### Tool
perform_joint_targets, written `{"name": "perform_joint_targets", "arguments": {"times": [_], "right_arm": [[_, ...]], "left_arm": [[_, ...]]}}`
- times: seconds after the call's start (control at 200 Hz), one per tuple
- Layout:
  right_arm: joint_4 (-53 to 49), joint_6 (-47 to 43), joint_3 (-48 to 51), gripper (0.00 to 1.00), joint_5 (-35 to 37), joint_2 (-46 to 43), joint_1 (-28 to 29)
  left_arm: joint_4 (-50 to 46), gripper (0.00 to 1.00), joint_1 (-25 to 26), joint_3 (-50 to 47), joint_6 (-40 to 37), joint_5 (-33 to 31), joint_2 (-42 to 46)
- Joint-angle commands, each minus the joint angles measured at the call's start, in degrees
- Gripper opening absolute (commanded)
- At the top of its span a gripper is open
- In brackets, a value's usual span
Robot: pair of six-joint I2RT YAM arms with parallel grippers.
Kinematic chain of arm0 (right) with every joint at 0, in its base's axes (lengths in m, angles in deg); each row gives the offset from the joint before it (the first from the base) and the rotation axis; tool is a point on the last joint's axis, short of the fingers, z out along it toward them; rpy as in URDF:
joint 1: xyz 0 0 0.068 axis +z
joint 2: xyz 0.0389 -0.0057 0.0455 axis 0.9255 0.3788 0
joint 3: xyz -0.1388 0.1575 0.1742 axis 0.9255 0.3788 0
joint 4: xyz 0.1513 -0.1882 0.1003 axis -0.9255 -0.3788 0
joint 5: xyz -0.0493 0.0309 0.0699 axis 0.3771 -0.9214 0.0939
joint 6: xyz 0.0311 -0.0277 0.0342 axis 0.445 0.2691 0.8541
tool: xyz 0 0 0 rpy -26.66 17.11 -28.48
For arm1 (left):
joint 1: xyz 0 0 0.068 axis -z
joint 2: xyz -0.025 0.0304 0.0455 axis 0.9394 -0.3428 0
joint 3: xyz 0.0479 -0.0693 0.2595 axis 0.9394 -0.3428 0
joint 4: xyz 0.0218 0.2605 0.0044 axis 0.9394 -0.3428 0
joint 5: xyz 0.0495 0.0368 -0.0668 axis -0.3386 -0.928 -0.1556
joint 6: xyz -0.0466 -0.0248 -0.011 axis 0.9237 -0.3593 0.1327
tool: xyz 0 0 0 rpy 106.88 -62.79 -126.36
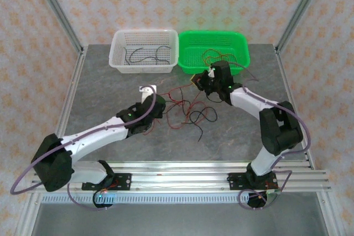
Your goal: Untangle the cables
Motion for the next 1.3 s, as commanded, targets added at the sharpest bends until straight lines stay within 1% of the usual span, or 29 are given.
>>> {"name": "perform_joint_targets", "arguments": {"times": [0.0, 0.12, 0.25, 0.571, 0.671, 0.826, 0.906, 1.116, 1.296], "right_arm": [[-0.05, -1.39, 2.99, 0.0, 3.91, -3.55, -2.17], [-1.28, -2.56, 5.34, 0.0, 5.93, -5.94, -3.95], [-3.0, -4.26, 7.45, 0.0, 8.75, -8.0, -5.82], [-6.32, -8.0, 12.88, 0.0, 13.82, -11.97, -9.01], [-6.26, -8.55, 15.05, 0.0, 14.28, -12.53, -9.03], [-5.5, -8.76, 18.55, 0.0, 14.21, -13.43, -8.98], [-6.23, -9.49, 19.92, 0.0, 15.51, -14.37, -8.96], [-8.59, -11.91, 23.23, 0.0, 19.72, -17.05, -8.97], [-10.9, -14.04, 27.01, 0.0, 25.59, -18.64, -8.97]], "left_arm": [[-6.81, 0.0, -3.88, 0.23, 5.19, -3.06, 3.82], [-7.87, 0.0, -6.86, 1.15, 4.94, -2.43, 7.68], [-9.79, 0.0, -8.42, 4.77, 3.51, -2.56, 9.8], [-11.79, 0.0, -9.51, 15.22, -1.37, -3.38, 8.32], [-11.39, 0.0, -9.51, 20.23, -3.39, -1.92, 6.36], [-10.0, 0.0, -9.48, 29.98, -6.28, 2.76, 1.92], [-10.16, 0.0, -9.51, 35.36, -7.77, 3.89, -1.1], [-12.74, 0.0, -9.68, 48.82, -12.52, 0.47, -9.09], [-15.35, 0.0, -10.38, 60.11, -15.7, -3.02, -14.84]]}}
